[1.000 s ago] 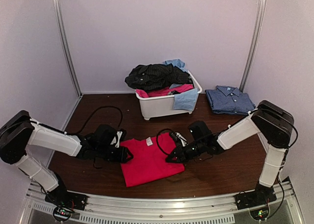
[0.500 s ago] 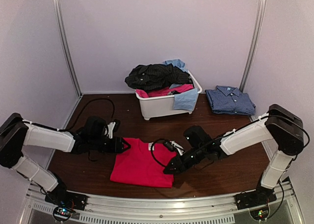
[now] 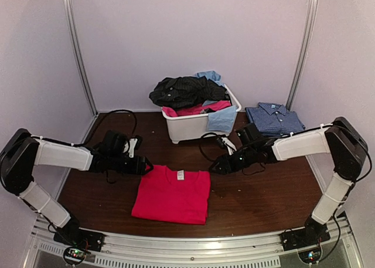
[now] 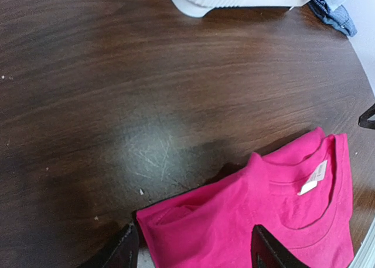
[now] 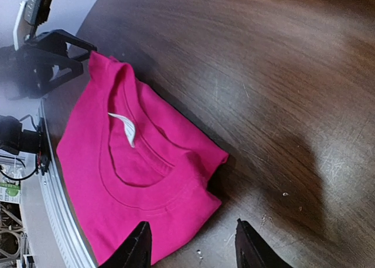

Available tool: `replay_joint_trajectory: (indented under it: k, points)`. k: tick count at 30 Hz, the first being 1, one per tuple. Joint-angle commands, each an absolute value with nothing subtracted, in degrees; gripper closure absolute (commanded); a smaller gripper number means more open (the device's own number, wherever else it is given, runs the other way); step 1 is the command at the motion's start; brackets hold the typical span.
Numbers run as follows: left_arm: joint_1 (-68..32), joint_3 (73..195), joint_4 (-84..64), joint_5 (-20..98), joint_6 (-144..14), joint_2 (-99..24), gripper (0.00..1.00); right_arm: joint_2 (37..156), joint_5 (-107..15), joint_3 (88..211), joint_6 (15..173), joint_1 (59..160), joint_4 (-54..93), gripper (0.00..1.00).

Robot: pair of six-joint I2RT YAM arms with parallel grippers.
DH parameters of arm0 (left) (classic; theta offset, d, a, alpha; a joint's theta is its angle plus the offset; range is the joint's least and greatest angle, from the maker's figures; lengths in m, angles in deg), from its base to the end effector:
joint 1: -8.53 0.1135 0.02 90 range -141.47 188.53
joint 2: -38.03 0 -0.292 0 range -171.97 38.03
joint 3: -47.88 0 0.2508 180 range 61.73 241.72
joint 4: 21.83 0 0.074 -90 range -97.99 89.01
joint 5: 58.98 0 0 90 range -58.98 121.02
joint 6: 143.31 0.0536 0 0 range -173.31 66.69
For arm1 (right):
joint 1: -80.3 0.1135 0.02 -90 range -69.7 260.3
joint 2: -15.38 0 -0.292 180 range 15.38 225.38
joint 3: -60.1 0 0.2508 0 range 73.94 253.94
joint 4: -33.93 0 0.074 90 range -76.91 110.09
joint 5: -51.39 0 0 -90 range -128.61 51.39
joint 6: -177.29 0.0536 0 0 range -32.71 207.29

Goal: Fold and stack the mixed laundry pile
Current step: Rotate the square-folded T-shirt at the center of the board, then move the square folded T-shirt to the center of the board.

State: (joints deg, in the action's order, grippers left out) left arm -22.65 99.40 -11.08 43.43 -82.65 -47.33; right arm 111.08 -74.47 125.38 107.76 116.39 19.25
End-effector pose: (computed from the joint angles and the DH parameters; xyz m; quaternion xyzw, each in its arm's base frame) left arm 0.2461 -0.1624 0.1762 0.0564 0.9163 -0.2795 0.2812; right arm 0.2629 0.2305 0.1939 -0.2360 0.8552 0.4227 0.1852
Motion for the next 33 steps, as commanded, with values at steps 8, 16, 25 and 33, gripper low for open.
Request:
replay_joint_trajectory:
  k: [8,16,25,33]
  points:
    - [-20.5,101.3,-16.9,46.4,-81.6,-53.0,0.63,120.8,-75.6,129.5,105.0,116.5,20.0,0.53]
    - [-16.7,99.8,-19.7,50.7,-82.9,-52.6,1.0,119.9,-76.2,131.7,106.2,116.6,19.9,0.84]
    - [-14.1,99.6,-21.9,51.1,-85.0,-57.6,0.96,121.8,-74.0,134.2,106.5,116.6,19.9,1.0]
    - [-13.2,102.9,-15.9,46.0,-85.7,-65.2,0.93,119.8,-73.7,132.5,107.5,116.4,20.9,0.82]
